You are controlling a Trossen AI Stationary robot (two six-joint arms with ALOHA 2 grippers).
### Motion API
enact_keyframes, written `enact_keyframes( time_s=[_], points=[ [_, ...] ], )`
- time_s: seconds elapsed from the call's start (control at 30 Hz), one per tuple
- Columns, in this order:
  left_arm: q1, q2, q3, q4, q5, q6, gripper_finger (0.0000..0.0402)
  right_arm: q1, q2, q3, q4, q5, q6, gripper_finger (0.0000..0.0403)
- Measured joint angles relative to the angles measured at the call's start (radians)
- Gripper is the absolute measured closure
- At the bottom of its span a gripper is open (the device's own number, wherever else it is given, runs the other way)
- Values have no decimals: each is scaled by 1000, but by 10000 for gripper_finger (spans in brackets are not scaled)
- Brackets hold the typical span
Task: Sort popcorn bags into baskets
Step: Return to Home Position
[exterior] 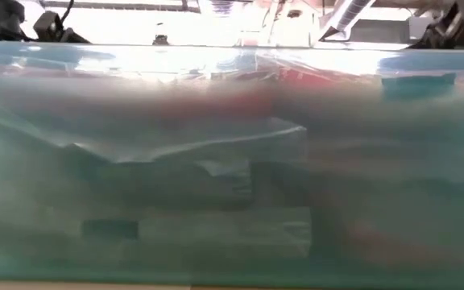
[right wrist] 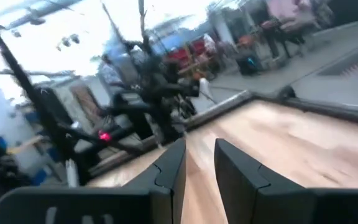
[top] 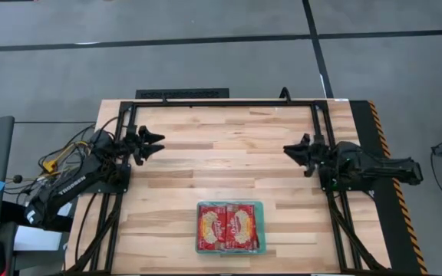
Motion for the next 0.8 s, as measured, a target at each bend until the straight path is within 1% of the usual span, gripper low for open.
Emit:
enact_keyframes(
  time_s=[0.03, 0.13, 0.27, 0.3, 0.43, 0.53, 0.8],
  points=[
    [-4, -29, -1, -61, 2, 16, 97, -1, -1, -2, -5, 18, 13, 294],
    [-10, -108, -5, -146, -16, 43, 97, -3, -5, 1, -98, 55, 43, 294],
    [-15, -197, -5, -254, -73, 65, 97, -4, 0, 2, -111, 86, 29, 294],
    [-15, -205, -5, -253, -81, 70, 97, -4, -1, 2, -111, 86, 17, 294],
    [-16, -200, -6, -253, -59, 75, 97, -4, 2, 2, -115, 85, -27, 294],
    [-16, -201, -6, -282, -45, 74, 97, -4, 6, 2, -120, 81, -28, 294],
    [-16, -201, -7, -256, -41, 76, 97, -4, 6, 2, -118, 80, -28, 294]
  ],
)
